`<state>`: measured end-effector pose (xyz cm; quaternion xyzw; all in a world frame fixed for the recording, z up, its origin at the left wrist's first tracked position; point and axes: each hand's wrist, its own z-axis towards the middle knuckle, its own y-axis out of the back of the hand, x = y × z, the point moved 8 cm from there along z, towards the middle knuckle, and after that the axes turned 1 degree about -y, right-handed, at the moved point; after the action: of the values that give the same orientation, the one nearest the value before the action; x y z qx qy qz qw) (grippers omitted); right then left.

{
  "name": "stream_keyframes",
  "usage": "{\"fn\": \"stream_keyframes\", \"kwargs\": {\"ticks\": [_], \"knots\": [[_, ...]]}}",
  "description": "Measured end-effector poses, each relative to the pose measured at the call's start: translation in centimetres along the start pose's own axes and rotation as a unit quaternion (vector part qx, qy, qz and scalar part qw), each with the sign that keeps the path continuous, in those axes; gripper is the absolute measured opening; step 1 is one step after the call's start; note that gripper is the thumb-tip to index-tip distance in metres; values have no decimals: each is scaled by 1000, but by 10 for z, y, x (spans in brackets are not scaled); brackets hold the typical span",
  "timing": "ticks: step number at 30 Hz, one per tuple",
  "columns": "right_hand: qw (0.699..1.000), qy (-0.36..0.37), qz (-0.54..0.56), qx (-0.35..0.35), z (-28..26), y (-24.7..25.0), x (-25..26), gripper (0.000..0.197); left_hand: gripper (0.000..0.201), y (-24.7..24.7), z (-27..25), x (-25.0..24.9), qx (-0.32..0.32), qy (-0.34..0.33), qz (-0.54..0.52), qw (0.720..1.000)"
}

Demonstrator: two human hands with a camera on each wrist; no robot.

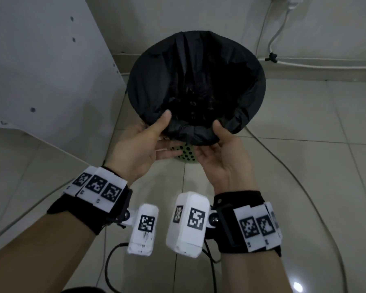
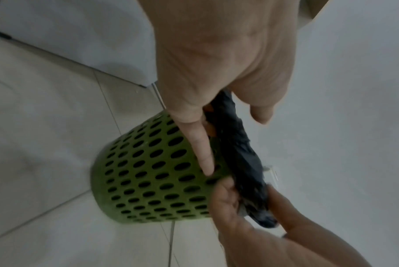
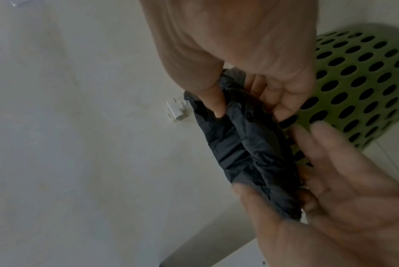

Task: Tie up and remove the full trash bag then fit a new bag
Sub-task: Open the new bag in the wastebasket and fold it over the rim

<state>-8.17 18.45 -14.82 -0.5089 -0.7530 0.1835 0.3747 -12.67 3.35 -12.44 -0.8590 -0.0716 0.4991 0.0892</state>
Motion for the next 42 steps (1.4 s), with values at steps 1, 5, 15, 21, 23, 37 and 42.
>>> {"fn": "stream_keyframes", "kwargs": {"ticks": [1, 5, 15, 21, 23, 37, 42], "knots": [[1000, -1, -3, 3, -2, -2, -2, 22, 44, -4, -2, 3, 10, 0, -12, 1000], [1000, 1, -30, 1, -6, -3, -14, 11, 31, -7, 2, 8, 1, 7, -96, 995], [996, 31, 77, 36, -8, 24, -3, 27, 19, 0, 13, -4, -6, -17, -63, 998], [998, 43, 34, -21, 0, 39, -12, 32, 28, 7, 16, -7, -7, -9, -33, 999], [998, 44, 24, -33, 1, 41, -8, 32, 28, 10, 16, -8, -7, -6, -33, 999], [994, 109, -4, 2, -7, 33, 15, 29, 27, -17, 3, 2, -9, -28, -44, 999], [994, 99, -39, 11, -5, 23, 22, 32, 32, -21, 4, 1, -14, -37, -40, 998]]}}
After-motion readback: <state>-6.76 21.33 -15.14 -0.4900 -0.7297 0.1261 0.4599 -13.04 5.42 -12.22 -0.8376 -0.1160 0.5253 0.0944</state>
